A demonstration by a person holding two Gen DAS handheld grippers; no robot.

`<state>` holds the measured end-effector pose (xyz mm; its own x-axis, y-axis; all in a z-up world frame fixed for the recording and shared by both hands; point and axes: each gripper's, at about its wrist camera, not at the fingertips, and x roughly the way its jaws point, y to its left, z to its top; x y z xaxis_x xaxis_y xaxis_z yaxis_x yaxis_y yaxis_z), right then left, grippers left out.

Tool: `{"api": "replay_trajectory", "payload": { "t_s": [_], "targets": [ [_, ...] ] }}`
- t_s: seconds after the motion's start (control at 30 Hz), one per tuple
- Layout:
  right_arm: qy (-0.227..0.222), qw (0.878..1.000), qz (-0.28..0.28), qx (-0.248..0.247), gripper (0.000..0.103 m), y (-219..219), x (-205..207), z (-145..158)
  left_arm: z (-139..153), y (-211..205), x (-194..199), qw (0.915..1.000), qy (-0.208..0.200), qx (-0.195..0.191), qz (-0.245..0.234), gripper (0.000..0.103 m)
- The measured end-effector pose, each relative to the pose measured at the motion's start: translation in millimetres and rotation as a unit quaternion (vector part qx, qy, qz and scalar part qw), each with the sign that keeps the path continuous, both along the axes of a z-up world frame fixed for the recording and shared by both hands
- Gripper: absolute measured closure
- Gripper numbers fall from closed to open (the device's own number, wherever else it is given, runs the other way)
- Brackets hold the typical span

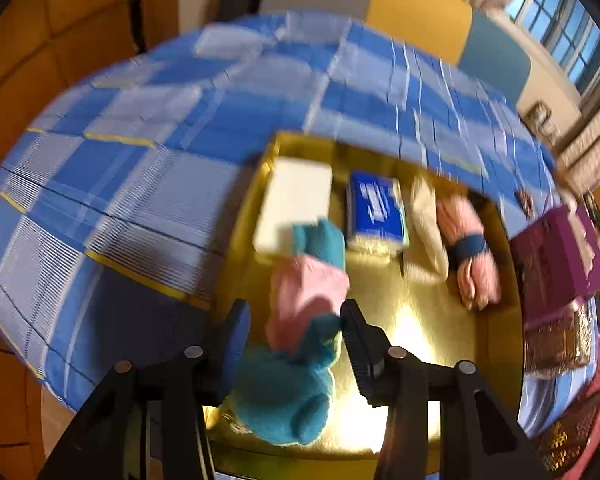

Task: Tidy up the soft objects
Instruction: 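Carry the plush into the gold tray with the left tool while the right tool carries the bag, then lower the plastic bag into the gold tray and open the right tool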

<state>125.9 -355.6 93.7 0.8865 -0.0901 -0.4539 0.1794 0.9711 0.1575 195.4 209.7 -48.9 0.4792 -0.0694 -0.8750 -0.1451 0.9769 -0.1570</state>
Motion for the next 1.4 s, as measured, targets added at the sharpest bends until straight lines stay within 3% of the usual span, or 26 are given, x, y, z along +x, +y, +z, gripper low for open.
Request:
{"api": "replay_trajectory", "payload": {
  "t_s": [0.17, 0.37, 0.53, 0.7, 1.0, 1.33, 1.4],
  "targets": [
    [-0.004, 0.996, 0.086, 0.01, 0.065, 67.3, -2.2, 12.4, 11.5, 3.1, -18.5, 0.998, -0.051, -0.029, 0.023, 0.055],
    [0.014, 0.981, 0.192, 0.007, 0.065, 160.2, 0.3, 9.1, 7.0, -5.4, -50.6, 0.9924, -0.081, -0.09, 0.025, 0.055],
    [0.061, 0.963, 0.262, 0.014, 0.065, 236.9, 15.1, -15.7, -0.8, -14.0, -73.6, 0.9905, -0.089, -0.102, 0.024, 0.055],
    [0.13, 0.939, 0.313, 0.052, 0.065, 295.0, 37.7, -55.7, -5.5, -11.1, -88.3, 0.9899, -0.101, -0.095, 0.029, 0.055],
    [0.251, 0.915, 0.311, 0.065, 0.065, 367.2, 78.8, -134.2, -12.1, 7.7, -103.0, 0.9863, -0.104, -0.117, 0.051, 0.055],
    [0.279, 0.909, 0.304, 0.06, 0.062, 411.5, 105.3, -165.0, -17.0, 30.7, -111.4, 0.9818, -0.107, -0.132, 0.084, 0.055],
    [0.279, 0.907, 0.308, 0.065, 0.054, 415.0, 108.3, -168.0, -18.1, 32.9, -111.5, 0.9815, -0.105, -0.134, 0.088, 0.055]
  ]
}}
